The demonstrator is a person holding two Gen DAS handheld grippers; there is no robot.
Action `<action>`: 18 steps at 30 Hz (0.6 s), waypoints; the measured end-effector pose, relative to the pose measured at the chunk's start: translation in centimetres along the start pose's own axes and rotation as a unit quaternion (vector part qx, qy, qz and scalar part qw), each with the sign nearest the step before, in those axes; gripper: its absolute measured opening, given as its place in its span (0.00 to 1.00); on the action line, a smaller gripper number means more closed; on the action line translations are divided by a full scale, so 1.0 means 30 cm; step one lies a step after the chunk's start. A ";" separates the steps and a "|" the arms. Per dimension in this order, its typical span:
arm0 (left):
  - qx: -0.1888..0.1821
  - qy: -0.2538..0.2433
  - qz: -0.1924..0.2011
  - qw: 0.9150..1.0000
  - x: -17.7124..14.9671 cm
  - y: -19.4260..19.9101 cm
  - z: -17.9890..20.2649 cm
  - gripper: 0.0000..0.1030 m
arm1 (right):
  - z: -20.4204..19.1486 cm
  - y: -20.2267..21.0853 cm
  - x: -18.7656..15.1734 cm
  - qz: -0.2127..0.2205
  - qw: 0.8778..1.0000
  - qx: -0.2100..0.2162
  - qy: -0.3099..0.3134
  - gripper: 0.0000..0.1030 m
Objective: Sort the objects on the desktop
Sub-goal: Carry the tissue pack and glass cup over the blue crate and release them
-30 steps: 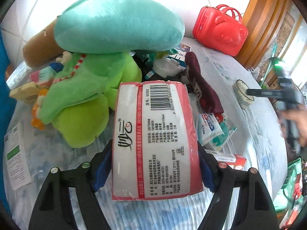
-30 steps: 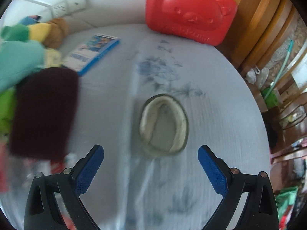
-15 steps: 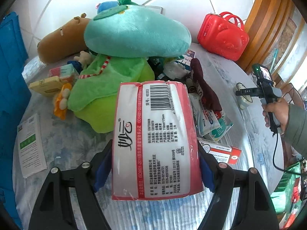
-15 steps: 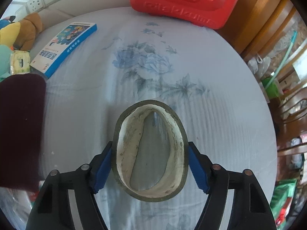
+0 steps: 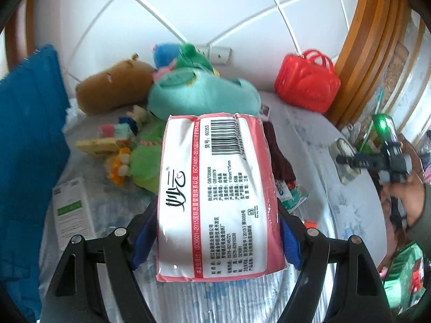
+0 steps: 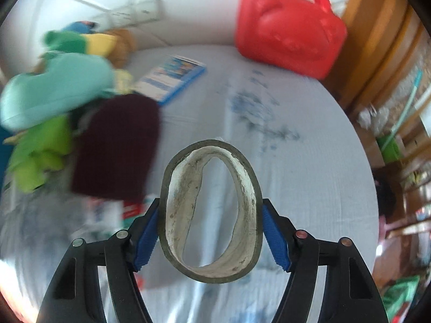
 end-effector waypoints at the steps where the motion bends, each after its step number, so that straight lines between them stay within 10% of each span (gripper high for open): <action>1: 0.007 0.001 0.007 1.000 0.009 0.038 -0.013 0.75 | -0.041 0.041 -0.012 0.005 1.000 0.010 0.010 0.68; 18: 0.078 0.067 0.121 0.987 0.065 0.615 -0.388 0.75 | -0.748 0.573 -0.046 0.092 0.973 0.138 0.161 0.67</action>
Point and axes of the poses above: each gripper's, at about its wrist camera, not at the fingertips, and y roughly against the way its jaws point, z to its right, x to its top, the point moved 8 cm from there along -y, roughly the way its jaws point, and after that the axes turned 11 degrees about -y, right-handed, at the moved point
